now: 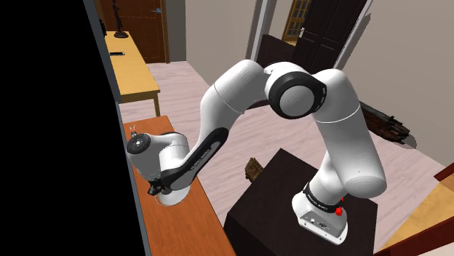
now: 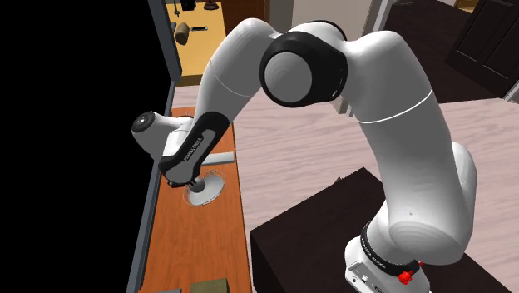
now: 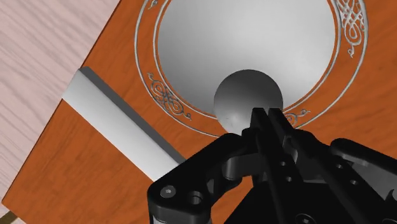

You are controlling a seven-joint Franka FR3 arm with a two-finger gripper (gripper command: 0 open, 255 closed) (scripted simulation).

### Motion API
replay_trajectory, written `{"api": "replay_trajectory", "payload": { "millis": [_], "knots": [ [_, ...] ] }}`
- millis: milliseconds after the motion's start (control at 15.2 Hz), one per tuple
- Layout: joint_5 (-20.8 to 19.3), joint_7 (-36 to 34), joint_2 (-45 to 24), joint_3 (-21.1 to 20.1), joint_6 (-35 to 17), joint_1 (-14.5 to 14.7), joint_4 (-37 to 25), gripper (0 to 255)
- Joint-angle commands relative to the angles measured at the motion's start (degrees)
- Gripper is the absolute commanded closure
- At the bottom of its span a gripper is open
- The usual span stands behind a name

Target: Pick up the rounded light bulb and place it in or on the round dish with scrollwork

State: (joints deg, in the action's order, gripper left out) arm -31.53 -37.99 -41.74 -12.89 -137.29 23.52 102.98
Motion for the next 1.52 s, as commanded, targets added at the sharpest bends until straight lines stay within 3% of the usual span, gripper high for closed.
{"api": "replay_trajectory", "payload": {
  "millis": [0, 132, 198, 396, 924, 1386, 1452],
  "knots": [
    [0.5, 0.4, 0.9, -0.4, 0.8, -0.2, 0.6, 255],
    [0.5, 0.4, 1.0, -0.4, 0.9, -0.2, 0.5, 255],
    [0.5, 0.4, 1.0, -0.4, 0.9, -0.2, 0.5, 0],
    [-2.5, 15.6, -2.7, -2.7, -1.4, -3.6, -4.2, 0],
    [-4.1, 14.8, -7.5, -1.0, -4.1, -3.0, -6.4, 0],
    [-4.1, 14.8, -7.5, -1.0, -4.1, -3.0, -6.4, 0],
    [-4.1, 14.8, -7.5, -1.0, -4.1, -3.0, -6.4, 255]
  ]
}}
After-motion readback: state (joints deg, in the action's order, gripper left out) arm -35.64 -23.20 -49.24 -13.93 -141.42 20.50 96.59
